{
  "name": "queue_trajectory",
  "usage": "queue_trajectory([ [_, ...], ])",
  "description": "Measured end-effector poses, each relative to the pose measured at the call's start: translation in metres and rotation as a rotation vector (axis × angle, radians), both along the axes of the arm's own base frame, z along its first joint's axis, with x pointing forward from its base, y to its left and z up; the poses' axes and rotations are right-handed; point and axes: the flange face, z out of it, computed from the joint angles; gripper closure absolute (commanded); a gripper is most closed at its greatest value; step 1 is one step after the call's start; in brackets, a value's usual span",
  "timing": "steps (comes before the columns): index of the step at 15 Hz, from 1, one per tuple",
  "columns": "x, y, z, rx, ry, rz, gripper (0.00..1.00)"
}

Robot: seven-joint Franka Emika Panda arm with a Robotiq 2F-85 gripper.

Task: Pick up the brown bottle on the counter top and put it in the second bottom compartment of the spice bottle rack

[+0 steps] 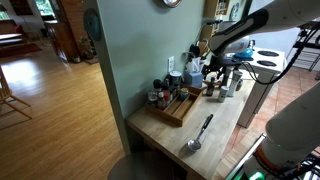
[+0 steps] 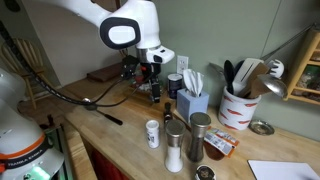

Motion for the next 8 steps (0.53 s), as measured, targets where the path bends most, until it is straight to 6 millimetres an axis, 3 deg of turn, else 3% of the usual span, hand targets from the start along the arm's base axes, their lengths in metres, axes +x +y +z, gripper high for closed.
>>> queue_trajectory([
  [6, 0.015, -0.033, -0.02, 0.001, 0.036, -0.065, 0.0],
  [8, 0.02, -0.038, -0.026, 0.001, 0.046, -0.074, 0.17],
])
